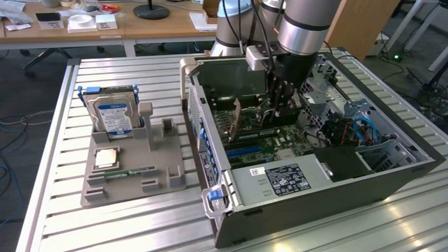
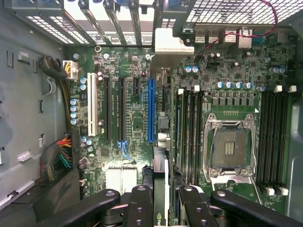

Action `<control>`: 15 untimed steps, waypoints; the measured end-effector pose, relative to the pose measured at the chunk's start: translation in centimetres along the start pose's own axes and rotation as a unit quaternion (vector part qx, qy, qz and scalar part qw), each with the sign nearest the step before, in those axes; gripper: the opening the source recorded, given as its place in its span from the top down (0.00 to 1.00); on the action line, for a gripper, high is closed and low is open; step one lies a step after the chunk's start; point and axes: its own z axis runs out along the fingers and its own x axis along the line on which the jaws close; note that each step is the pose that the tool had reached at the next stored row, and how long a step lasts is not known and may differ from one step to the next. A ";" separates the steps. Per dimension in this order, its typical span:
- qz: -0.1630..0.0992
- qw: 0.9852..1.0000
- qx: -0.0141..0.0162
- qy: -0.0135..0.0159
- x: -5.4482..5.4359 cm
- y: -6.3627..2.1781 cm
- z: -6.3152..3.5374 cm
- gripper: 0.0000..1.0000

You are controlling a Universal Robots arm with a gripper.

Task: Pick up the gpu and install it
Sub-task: 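Insert the gpu into the slot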

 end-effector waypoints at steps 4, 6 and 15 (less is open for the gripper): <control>0.000 1.000 0.000 0.000 0.0 0.02 0.04 0.74; 0.000 1.000 0.000 0.000 0.0 0.02 0.06 0.74; 0.000 1.000 0.000 0.000 0.0 0.11 0.17 0.74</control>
